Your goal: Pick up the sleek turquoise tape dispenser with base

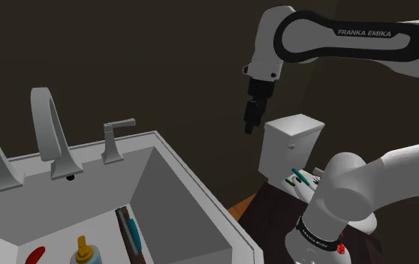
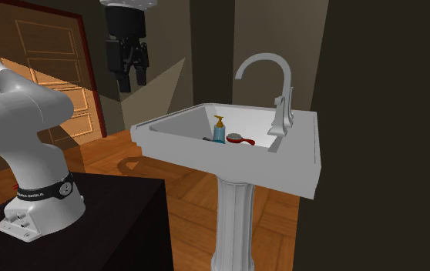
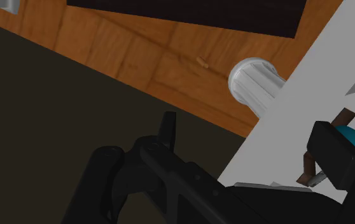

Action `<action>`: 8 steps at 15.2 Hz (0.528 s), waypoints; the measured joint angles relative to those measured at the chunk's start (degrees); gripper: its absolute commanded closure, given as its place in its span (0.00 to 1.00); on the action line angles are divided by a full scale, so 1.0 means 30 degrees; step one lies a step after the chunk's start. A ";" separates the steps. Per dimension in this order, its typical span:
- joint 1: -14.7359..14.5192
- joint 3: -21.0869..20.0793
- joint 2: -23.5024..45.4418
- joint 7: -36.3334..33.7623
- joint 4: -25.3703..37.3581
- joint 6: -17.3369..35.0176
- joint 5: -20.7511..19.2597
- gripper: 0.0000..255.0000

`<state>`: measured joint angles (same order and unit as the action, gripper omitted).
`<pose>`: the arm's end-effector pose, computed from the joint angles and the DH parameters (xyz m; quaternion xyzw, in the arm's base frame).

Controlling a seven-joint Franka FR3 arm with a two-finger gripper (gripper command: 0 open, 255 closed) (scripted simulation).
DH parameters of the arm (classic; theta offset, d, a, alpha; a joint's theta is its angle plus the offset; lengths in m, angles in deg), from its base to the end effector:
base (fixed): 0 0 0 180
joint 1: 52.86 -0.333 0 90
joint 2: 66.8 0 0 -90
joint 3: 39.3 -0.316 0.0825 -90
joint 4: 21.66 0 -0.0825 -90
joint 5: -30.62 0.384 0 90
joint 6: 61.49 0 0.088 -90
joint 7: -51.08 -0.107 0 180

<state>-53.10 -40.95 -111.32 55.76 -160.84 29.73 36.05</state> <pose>0.3077 0.0221 0.5553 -0.9976 -0.0504 0.0290 0.0381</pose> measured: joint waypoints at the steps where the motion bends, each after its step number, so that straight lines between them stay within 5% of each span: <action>1: 0.0000 0.0000 0.0000 0.0000 0.0000 0.0000 0.0000 0.00; 8: -0.0497 -0.2403 0.1845 -0.3143 -0.0524 0.2277 0.1561 0.00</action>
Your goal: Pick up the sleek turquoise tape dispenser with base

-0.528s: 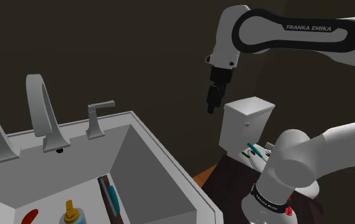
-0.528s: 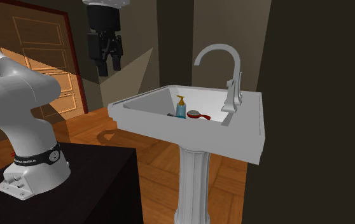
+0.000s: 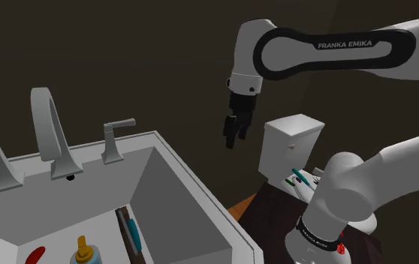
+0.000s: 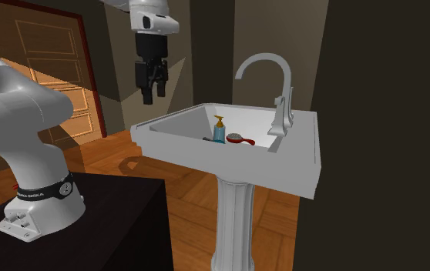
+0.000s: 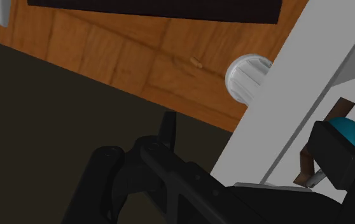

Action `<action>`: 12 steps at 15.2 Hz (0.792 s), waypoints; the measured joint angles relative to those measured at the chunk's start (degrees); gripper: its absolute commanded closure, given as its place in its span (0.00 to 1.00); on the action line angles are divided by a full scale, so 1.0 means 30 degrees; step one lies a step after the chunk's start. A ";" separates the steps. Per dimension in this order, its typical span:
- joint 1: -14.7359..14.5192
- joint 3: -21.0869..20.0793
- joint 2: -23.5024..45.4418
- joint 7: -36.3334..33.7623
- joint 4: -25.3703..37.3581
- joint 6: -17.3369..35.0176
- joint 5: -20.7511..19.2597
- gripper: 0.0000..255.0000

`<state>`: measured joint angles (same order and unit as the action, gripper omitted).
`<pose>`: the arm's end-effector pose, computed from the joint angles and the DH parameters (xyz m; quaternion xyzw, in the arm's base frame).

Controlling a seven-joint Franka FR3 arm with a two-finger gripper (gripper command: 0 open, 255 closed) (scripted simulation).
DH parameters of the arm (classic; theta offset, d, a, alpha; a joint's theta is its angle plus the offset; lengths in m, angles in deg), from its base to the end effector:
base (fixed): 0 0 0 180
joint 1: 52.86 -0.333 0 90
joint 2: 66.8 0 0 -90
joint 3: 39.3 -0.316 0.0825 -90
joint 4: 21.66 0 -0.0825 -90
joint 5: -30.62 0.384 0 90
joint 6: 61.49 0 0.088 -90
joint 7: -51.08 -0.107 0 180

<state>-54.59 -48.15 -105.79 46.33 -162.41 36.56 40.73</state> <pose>0.3313 0.0851 0.5175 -0.9985 -0.0167 0.0386 0.0341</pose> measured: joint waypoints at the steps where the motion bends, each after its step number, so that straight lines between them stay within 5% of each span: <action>1: -0.0042 -0.0400 0.0609 -0.0515 0.0187 0.0433 0.0201 0.00; 12: -0.0377 -0.4648 0.7124 -0.6558 0.1937 0.5185 0.1180 0.00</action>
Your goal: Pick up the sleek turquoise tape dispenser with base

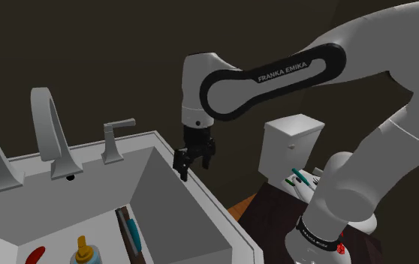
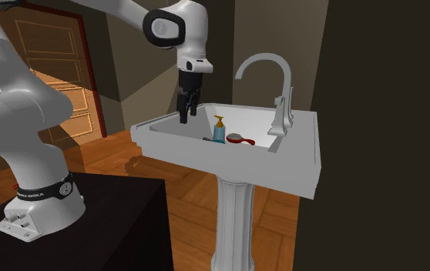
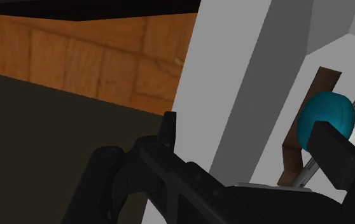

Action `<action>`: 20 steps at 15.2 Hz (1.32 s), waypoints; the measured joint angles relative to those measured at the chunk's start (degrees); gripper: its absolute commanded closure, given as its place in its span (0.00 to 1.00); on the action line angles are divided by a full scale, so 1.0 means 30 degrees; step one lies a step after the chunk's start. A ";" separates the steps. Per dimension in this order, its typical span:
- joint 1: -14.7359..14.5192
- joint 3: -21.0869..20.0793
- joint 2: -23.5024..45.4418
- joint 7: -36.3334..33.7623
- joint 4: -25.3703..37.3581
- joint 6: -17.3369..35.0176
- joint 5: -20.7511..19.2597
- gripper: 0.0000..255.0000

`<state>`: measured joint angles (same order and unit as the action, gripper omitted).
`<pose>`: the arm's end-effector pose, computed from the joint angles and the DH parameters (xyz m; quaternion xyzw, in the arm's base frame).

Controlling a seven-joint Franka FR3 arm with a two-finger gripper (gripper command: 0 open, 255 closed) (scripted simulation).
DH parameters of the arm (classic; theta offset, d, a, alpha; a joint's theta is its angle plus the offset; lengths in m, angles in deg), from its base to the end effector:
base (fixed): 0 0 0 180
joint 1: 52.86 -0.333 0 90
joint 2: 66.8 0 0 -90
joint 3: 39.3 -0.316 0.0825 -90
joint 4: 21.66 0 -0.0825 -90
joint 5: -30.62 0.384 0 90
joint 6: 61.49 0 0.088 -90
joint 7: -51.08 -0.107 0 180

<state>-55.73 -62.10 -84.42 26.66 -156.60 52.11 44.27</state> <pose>0.3941 0.2107 0.4328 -0.9966 0.0523 0.0567 0.0271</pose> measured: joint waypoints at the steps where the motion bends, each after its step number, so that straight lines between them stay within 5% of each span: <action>1: 0.0012 -0.0300 0.0686 -0.0548 0.0254 0.0400 -0.0111 0.00; 9: -0.0455 -0.2075 0.7222 -0.5800 0.3963 0.2729 -0.2537 0.00; 20: -0.3004 -0.1259 1.5066 -1.0941 1.0164 0.3441 -0.6025 0.00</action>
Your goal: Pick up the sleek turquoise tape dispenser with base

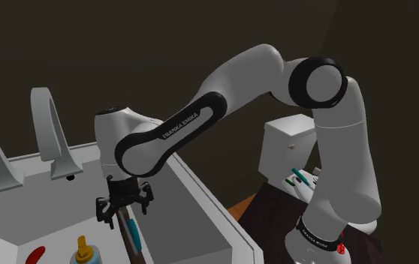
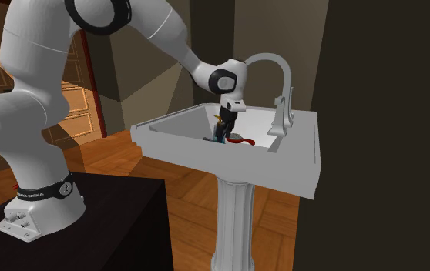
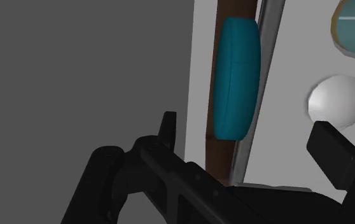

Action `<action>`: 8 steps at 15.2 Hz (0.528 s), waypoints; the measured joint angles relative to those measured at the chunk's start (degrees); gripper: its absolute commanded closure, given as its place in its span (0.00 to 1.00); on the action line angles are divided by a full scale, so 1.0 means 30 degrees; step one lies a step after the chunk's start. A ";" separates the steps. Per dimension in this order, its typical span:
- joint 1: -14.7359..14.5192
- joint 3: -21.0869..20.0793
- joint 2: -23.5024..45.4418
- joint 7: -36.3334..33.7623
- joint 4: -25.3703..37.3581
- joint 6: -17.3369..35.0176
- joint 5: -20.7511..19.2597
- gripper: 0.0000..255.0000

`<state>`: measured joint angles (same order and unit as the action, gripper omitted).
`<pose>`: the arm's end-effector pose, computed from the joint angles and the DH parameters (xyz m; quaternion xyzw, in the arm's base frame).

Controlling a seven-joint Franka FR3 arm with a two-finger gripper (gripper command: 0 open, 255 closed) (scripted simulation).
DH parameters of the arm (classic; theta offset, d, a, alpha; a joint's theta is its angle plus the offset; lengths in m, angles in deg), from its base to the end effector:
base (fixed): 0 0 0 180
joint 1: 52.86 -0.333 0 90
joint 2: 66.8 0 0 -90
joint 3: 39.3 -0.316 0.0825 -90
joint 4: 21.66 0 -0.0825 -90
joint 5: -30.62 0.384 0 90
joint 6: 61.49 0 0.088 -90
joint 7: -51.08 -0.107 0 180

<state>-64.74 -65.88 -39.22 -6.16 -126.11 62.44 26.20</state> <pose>0.5111 0.3762 0.2892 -0.9837 0.1578 0.0846 0.0171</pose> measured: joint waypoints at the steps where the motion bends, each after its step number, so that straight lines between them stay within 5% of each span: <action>1: -0.0053 0.0044 0.0159 -0.0059 -0.0020 0.0167 -0.0067 0.00; 6: -0.0290 0.0308 0.1091 -0.0206 -0.0002 0.1026 -0.0447 0.00; 7: -0.0316 0.0319 0.1138 -0.0233 -0.0018 0.1089 -0.0467 1.00; 8: -0.0327 0.0321 0.1152 -0.0245 -0.0035 0.1124 -0.0476 1.00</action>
<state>-65.72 -64.91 -35.76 -6.90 -126.22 65.81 24.77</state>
